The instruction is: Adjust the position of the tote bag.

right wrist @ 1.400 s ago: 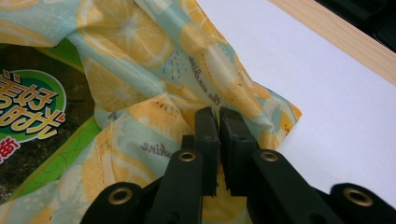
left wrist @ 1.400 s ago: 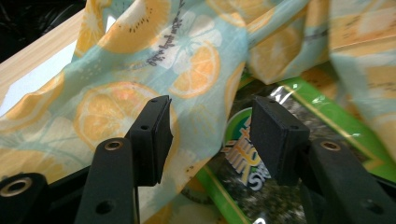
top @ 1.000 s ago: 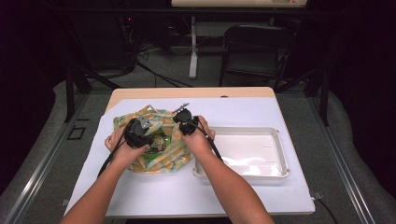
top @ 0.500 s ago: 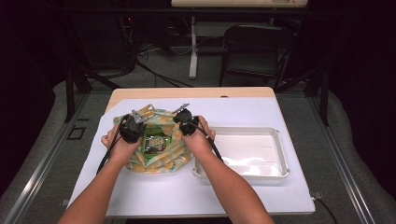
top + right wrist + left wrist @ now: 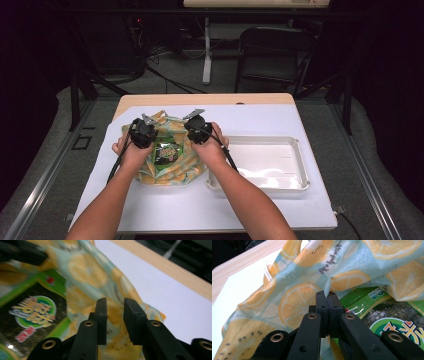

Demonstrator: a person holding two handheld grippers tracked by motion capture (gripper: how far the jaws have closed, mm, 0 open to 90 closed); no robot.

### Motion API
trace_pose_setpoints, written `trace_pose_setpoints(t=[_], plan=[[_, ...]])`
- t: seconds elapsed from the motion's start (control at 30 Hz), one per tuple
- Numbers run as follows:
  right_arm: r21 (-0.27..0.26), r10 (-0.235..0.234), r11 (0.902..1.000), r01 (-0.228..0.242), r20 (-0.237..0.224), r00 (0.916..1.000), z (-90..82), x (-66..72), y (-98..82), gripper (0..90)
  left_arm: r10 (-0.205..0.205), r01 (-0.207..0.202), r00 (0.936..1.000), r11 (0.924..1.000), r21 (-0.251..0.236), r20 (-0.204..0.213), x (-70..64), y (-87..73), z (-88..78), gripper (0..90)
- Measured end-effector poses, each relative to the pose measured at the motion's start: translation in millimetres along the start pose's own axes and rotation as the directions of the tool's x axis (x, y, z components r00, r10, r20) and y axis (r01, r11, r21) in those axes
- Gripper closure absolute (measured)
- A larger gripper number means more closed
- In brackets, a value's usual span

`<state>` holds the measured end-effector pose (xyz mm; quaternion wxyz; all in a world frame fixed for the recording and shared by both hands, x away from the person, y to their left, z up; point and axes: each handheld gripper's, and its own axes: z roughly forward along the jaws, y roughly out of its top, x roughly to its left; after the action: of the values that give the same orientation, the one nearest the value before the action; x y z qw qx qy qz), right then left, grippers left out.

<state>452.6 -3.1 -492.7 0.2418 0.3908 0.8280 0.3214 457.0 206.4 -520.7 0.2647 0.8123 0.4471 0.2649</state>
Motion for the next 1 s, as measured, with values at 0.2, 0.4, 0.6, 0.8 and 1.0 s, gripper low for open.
trace_pose_setpoints(t=[0.2, 0.4, 0.6, 0.8, 1.0], plan=[[-0.071, -0.057, 0.9961, 0.053, -0.052, 0.9970, -11.6, 15.4, 6.7, 64.6, -0.011, 0.011, 0.9998, 0.9999, 0.013, 0.015, -0.4, -1.6, 6.4, 89.7], [-0.001, -0.156, 0.9876, 0.157, -0.079, 0.9845, 4.9, 24.9, 2.8, 56.6, -0.006, 0.005, 0.9999, 0.9998, 0.019, 0.013, -1.8, -2.0, 9.4, 89.5], [0.022, -0.147, 0.9885, 0.149, -0.089, 0.9852, 18.0, 22.1, -1.1, 56.0, -0.018, 0.018, 0.9993, 0.9997, 0.015, 0.033, -1.2, -1.7, 9.3, 89.4], [0.053, -0.170, 0.9830, 0.176, -0.105, 0.9799, 25.1, 26.5, -0.6, 56.5, -0.022, 0.022, 0.9990, 0.9996, 0.017, 0.038, 1.1, -3.1, 10.2, 89.3], [0.099, -0.175, 0.9771, 0.189, -0.131, 0.9758, 33.3, 26.7, -4.6, 58.9, -0.031, 0.030, 0.9984, 0.9993, 0.022, 0.048, 2.8, -3.4, 10.5, 88.5]])
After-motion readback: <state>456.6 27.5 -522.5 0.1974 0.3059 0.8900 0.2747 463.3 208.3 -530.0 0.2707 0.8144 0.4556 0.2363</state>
